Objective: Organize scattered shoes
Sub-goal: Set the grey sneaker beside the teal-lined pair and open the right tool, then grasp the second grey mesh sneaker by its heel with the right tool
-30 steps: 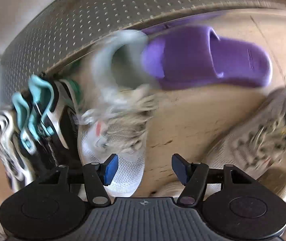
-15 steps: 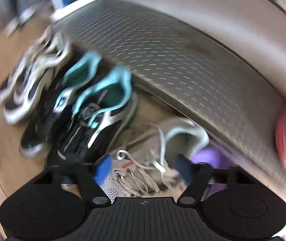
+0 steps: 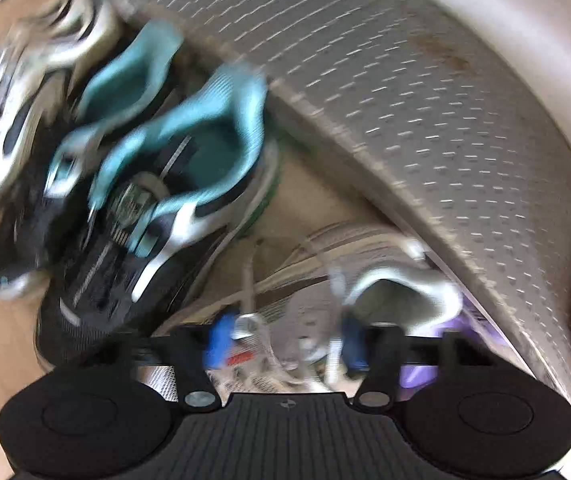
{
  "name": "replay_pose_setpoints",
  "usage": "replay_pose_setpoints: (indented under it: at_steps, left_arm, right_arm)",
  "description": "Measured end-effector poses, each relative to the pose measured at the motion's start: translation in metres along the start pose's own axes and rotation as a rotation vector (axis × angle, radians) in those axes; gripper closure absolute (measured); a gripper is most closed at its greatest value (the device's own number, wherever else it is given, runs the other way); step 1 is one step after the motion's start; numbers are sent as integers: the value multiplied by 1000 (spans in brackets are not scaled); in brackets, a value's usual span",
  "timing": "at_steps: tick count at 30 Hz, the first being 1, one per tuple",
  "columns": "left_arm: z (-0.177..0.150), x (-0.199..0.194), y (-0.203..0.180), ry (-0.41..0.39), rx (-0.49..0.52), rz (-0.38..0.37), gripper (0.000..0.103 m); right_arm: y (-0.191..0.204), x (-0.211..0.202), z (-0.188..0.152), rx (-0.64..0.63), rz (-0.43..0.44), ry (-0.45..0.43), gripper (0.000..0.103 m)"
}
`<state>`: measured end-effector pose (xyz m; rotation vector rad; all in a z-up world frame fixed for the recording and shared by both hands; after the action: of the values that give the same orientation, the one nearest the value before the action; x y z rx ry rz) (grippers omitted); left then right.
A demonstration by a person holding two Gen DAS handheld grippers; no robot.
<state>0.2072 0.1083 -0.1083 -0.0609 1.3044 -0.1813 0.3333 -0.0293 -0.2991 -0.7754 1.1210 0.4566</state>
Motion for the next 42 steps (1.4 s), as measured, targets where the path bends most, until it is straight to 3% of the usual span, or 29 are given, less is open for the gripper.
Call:
replay_pose_setpoints:
  at_steps: [3,5,9,13,19,23,26,31,34,36,37,40,42]
  left_arm:
    - [0,1,-4,3,9,-3,9]
    - [0,2,-6,6,17,-5,9]
    - [-1,5,-11,14,33,-6,9]
    - [-2,6,-11,21,37,-3,9]
    - [-3,8,-14,28,42,-8,9]
    - [-4,10,-18,36,48,-16,9]
    - [-4,13,-16,45,48,-11,9]
    - [-3,13,-11,56,36,-7,9]
    - [-1,14,-12,58,38,-6,9]
    - [0,16,-14,62,45,-3,9]
    - [0,17,-15,62,48,-2,9]
    - [0,18,-18,62,56,2,9]
    - [0,17,-20,57,61,3,9]
  right_arm:
    - [-12,-7,-7,36,15,-1,80]
    - [-22,-15,-9,102,8,-25,97]
    - [-52,-34,-13,357,44,-71,98]
    - [-76,-33,-33,511,6,-22,98]
    - [-81,-4,-59,633,19,151,98]
    - [-63,4,-34,614,88,81,98]
    - [-49,29,-17,594,49,102,98]
    - [-43,64,-22,707,53,147,95]
    - [-48,69,-28,803,147,158,95]
    - [-51,63,-30,797,180,180,90]
    - [-53,56,-30,783,190,184,74]
    - [-61,21,-32,745,186,134,58]
    - [-72,-9,-34,686,128,71,56]
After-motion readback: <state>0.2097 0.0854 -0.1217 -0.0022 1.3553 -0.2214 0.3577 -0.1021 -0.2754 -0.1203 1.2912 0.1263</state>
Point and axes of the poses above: each gripper's, at about its wrist camera, not at the fingertips, and x roughly the way its jaws point, y to its left, z to its top, the point moved 9 cm from there along x, roughly the way its jaws point, and after that the axes turned 14 degrees about -z, right-handed, at the moved point
